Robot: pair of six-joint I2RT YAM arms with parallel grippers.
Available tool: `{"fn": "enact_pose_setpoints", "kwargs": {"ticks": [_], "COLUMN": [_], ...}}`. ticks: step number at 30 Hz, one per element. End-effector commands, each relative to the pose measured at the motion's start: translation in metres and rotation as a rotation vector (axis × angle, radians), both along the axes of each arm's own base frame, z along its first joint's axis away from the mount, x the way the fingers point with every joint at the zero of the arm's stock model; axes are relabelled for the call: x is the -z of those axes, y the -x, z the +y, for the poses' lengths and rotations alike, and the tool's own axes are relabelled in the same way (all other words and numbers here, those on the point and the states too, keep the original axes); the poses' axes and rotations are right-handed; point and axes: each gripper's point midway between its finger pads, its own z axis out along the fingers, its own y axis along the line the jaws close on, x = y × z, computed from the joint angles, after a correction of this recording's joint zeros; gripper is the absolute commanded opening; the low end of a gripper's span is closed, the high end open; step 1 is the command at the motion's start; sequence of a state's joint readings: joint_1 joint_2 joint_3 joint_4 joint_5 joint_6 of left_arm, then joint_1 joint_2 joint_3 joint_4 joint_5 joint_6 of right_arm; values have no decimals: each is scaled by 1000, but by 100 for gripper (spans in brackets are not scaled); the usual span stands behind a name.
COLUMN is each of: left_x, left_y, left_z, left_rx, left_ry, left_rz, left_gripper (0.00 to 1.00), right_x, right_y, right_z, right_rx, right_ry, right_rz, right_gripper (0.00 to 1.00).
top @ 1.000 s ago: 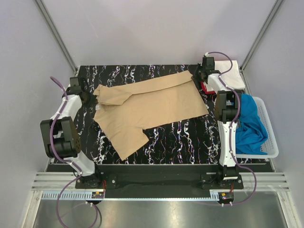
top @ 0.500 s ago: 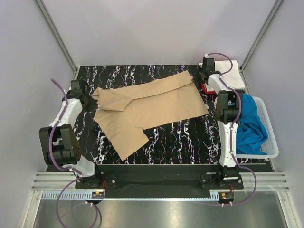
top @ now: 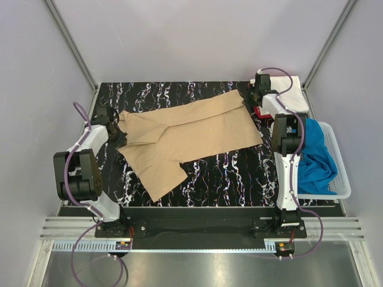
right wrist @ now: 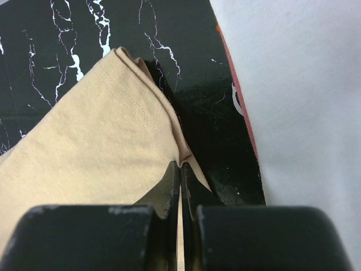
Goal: Fold and stack the t-shirts
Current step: Fold the tshirt
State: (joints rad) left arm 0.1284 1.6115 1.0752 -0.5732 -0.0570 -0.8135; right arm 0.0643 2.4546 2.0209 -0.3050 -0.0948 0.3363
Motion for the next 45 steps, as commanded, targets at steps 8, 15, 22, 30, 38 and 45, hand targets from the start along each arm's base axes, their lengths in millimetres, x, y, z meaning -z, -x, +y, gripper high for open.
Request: {"fn": "enact_pose_setpoints", "kwargs": {"ticks": [8,15,22,30,38,45], "left_x": [22,-18,-81,-104,-49,-9], "left_y": [11,0,-65,-153,-204,-205], "left_z": [-14,-11,-3,29,40,39], "left_rx": [31,7,210,457,480,452], "left_ry": [19,10,-90,-230,-50,10], "left_rz": [60,-9,-226,-300,-283,-213], "left_gripper": [7,23,43,55,56,52], "right_x": [-53,-111,-109,-69,-36,-15], "right_y": [-7,4,46,82,88,85], "right_z": [-6,-5,43,77,73,64], "right_rx": [27,47,3,-52,-49,-16], "right_ry": [-5,-30,-60,-19,20,69], "right_rz": [-84,-126,-57,29,83,110], "right_gripper": [8,24,26,25,24,23]}}
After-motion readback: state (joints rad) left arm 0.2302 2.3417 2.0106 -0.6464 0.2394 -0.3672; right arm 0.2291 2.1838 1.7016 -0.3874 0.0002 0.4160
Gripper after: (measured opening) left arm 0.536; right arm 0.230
